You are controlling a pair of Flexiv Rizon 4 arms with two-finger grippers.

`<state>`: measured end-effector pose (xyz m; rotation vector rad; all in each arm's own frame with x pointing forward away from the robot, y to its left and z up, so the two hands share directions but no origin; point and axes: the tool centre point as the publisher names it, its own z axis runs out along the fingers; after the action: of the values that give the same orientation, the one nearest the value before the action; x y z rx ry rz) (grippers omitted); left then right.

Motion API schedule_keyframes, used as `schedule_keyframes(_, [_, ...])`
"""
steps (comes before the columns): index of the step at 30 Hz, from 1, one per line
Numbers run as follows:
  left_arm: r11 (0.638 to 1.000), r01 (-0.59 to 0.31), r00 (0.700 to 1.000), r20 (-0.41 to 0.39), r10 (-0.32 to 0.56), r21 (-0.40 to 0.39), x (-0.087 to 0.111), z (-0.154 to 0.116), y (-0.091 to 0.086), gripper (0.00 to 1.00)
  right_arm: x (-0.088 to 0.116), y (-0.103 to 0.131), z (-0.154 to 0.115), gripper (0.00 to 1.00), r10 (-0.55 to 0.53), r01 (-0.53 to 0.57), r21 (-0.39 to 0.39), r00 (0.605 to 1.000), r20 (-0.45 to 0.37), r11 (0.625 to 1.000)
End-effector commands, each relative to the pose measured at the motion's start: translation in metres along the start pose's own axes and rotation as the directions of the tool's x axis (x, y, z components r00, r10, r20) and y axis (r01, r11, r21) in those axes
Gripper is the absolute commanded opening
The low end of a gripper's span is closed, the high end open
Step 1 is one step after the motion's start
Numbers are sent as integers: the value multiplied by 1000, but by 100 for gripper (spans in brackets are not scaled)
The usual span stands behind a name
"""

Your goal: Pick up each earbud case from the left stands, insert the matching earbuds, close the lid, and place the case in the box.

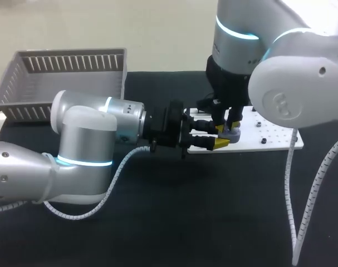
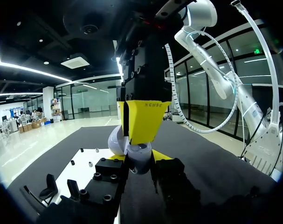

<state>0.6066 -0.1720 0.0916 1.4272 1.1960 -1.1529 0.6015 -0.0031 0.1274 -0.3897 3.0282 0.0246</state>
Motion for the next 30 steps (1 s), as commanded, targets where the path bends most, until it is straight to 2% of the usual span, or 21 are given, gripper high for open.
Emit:
schedule_keyframes(1, [1000,-3,1000,3,3,-6,1,0,-2,0,0,-1,0,31,-2,2,-2,1000,4,1000])
schedule_keyframes(2, [1000,-3,1000,3,3,-6,1,0,-2,0,1,-1,-1,49,-6,6,-4,1000,6,1000])
schedule_keyframes(3, [1000,-3,1000,3,3,-6,1,0,-2,0,2,-1,-3,88,-11,11,-5,1000,10,1000])
schedule_keyframes(4, [1000,-3,1000,3,3,-6,1,0,-2,0,3,-1,-6,100,-15,15,-4,1000,18,1000])
schedule_keyframes(11, [1000,-3,1000,3,3,-6,1,0,-2,0,11,-9,-30,100,-7,8,-12,995,95,1000])
schedule_keyframes(15, [1000,-3,1000,3,3,-6,1,0,-2,0,2,-25,-40,100,109,-112,6,981,163,994])
schedule_keyframes(17, [1000,-3,1000,3,3,-6,1,0,-2,0,-6,-34,-41,100,208,-221,40,954,215,974])
schedule_keyframes(20, [1000,-3,1000,3,3,-6,1,0,-2,0,-18,-47,-36,100,349,-392,100,890,293,915])
schedule_keyframes(22, [1000,-3,1000,3,3,-6,1,0,-2,0,-25,-54,-30,100,401,-460,133,858,321,878])
schedule_keyframes(26, [1000,-3,1000,3,3,-6,1,0,-2,0,-36,-67,-13,100,467,-538,157,817,339,828])
schedule_keyframes(30, [1000,-3,1000,3,3,-6,1,0,-2,0,-41,-77,2,100,493,-558,162,811,314,814])
